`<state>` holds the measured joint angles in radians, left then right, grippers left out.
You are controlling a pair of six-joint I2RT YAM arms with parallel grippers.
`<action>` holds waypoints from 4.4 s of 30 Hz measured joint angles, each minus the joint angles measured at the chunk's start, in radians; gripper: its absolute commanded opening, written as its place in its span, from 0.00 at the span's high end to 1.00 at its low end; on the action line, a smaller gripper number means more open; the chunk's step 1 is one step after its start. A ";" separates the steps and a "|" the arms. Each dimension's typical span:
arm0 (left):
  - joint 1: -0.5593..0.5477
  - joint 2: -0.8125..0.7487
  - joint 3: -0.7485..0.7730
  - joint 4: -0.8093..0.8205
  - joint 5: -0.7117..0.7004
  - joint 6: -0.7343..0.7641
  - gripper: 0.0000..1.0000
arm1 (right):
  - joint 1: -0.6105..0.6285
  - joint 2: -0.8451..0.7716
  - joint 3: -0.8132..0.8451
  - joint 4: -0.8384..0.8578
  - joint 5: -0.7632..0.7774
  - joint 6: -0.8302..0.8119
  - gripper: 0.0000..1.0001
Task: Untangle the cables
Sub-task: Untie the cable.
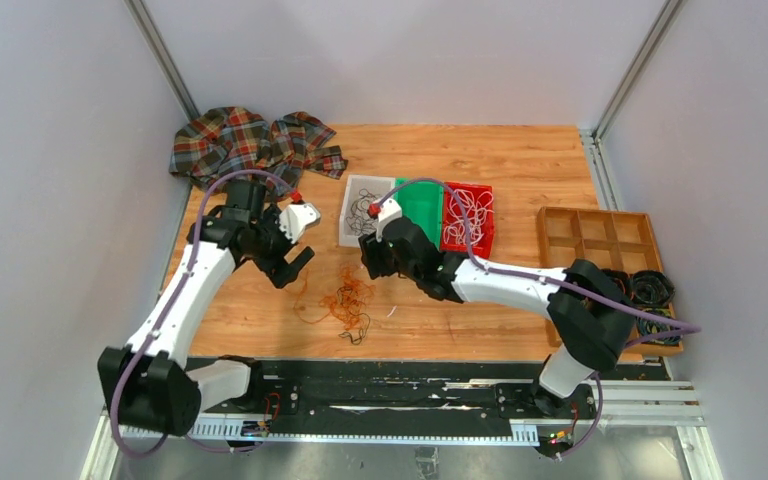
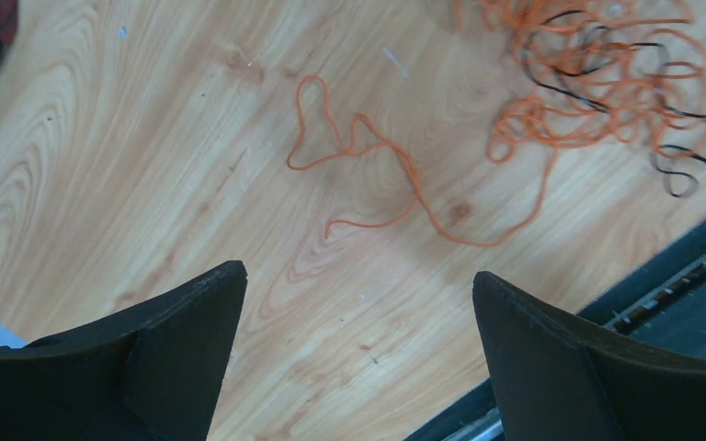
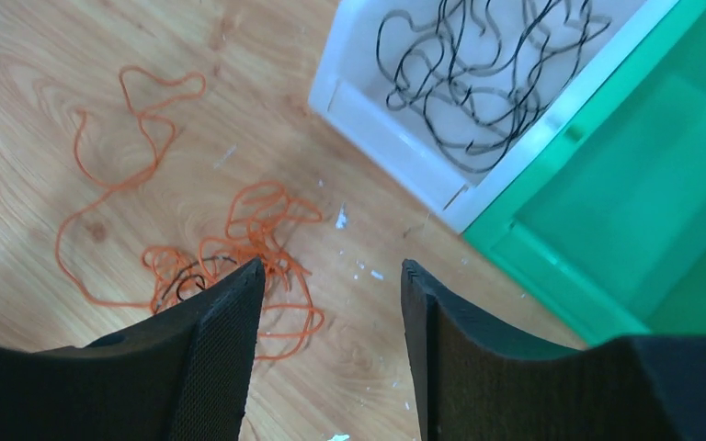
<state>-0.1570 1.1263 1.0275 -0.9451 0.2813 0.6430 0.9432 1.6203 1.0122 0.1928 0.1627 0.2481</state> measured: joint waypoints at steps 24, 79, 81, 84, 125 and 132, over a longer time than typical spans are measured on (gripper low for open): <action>0.011 0.536 -0.027 0.306 -0.035 0.034 0.93 | 0.047 -0.005 -0.161 0.234 0.073 0.043 0.81; -0.043 0.047 1.106 -0.302 0.266 -0.322 1.00 | 0.161 0.121 -0.032 0.576 -0.169 -0.026 0.61; -0.043 0.055 1.152 -0.301 0.270 -0.332 1.00 | 0.161 0.137 -0.059 0.583 -0.155 -0.019 0.61; -0.043 0.069 1.217 -0.307 0.274 -0.345 1.00 | 0.161 0.159 -0.086 0.598 -0.136 -0.008 0.62; -0.043 0.050 1.262 -0.299 0.252 -0.288 1.00 | 0.174 -0.150 0.006 0.443 -0.333 -0.107 0.51; -0.043 0.051 1.262 -0.299 0.259 -0.288 1.00 | 0.174 -0.136 0.012 0.420 -0.357 -0.105 0.82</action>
<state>-0.2005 1.1770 2.2898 -1.2442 0.5404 0.3553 1.1172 1.4841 1.0245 0.6132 -0.1947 0.1432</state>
